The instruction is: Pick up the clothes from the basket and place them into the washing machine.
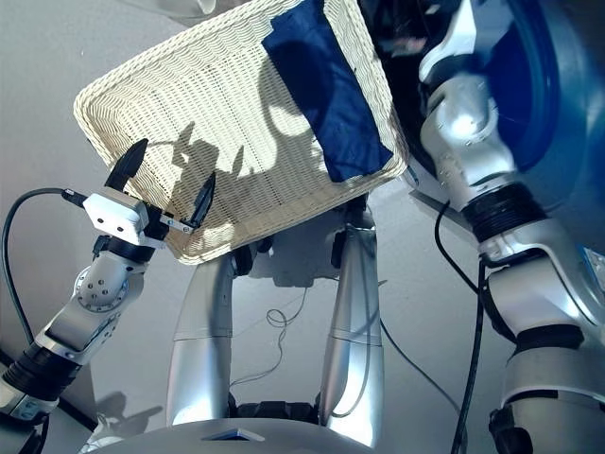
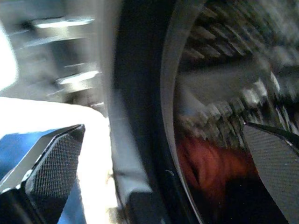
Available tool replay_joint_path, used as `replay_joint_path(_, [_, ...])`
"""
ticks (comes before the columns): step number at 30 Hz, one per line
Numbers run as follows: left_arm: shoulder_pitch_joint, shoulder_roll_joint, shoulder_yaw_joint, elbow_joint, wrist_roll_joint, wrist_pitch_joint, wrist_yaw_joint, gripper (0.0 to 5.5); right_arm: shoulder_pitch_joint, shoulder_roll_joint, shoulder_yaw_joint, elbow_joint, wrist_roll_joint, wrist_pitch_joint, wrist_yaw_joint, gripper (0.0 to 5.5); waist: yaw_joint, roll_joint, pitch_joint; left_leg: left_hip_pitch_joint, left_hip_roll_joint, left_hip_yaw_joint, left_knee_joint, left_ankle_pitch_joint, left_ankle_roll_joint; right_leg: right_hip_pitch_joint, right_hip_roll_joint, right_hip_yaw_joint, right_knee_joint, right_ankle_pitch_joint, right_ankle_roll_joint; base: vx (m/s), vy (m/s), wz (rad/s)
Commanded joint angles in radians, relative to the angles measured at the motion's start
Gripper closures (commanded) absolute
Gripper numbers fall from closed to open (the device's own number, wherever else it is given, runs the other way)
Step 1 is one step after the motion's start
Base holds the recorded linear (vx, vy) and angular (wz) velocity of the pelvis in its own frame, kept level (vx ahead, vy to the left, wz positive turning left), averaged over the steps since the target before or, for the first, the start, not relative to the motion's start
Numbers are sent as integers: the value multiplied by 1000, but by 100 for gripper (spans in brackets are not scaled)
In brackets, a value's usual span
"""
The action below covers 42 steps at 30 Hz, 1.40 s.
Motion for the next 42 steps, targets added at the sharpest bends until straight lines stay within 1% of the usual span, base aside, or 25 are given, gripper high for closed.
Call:
replay_joint_path(1, [103,-42,24,-54,24,-79,27,0,59,24,14,-89,-109,-32,14,0,14,6,-59,-17,0,-42,-72,65,-33,48,-19,-30,44,-85,-70,0,0,0])
replay_joint_path(4, [103,-52,15,-39,35,-82,45,0,80,49,68,-112,-258,-5,8,0,17,10,-57,-11,1,-44,-72,62,-32,52,-21,-30,47,-92,-69,0,0,0])
replay_joint_path(9, [106,-72,4,-20,51,-90,74,0,97,167,57,-46,-330,13,-43,0,22,18,-55,-7,-1,-43,-71,62,-31,56,-24,-31,51,-96,-67,0,0,0])
replay_joint_path(11, [96,-85,-10,-1,59,-82,85,0,85,224,71,-16,-369,24,-64,0,24,19,-53,-4,-1,-42,-67,59,-30,60,-24,-32,56,-99,-67,0,0,0])
replay_joint_path(14, [83,-100,-10,14,75,-79,104,0,60,307,80,69,-389,40,-88,0,26,18,-51,-2,-2,-43,-62,56,-30,63,-23,-34,59,-100,-68,0,0,0])
replay_joint_path(17, [75,-115,-11,10,74,-77,111,0,29,392,62,202,-349,42,-119,0,30,24,-48,-4,-3,-43,-65,59,-30,61,-27,-35,55,-95,-66,0,0,0])
replay_joint_path(20, [74,-122,-7,7,73,-77,105,0,-6,436,56,327,-313,46,-128,0,36,26,-47,-3,-4,-44,-69,61,-31,61,-29,-38,56,-95,-67,0,0,0])
replay_joint_path(24, [75,-126,-2,3,67,-78,91,0,-51,464,45,470,-277,55,-142,0,43,29,-45,-7,-7,-43,-66,59,-30,59,-29,-38,61,-95,-69,0,0,0])
replay_joint_path(26, [75,-131,-3,2,61,-78,86,0,-80,477,18,555,-234,51,-157,0,49,34,-43,-10,-9,-43,-66,60,-29,57,-29,-37,62,-94,-69,0,0,0])
replay_joint_path(32, [68,-140,-6,0,58,-70,79,0,-125,490,-17,675,-157,45,-169,0,57,40,-36,-7,-11,-41,-67,57,-27,56,-26,-38,62,-94,-72,0,0,0])
replay_joint_path(37, [61,-147,-4,-14,60,-70,88,0,-147,500,-40,738,-156,43,-209,0,61,45,-31,-6,-15,-37,-66,56,-25,56,-26,-37,64,-93,-73,0,0,0])
replay_joint_path(42, [53,-151,-3,-20,60,-70,82,0,-151,501,-35,755,-112,43,-176,0,64,46,-28,-10,-19,-36,-64,55,-24,53,-26,-37,67,-92,-74,0,0,0])
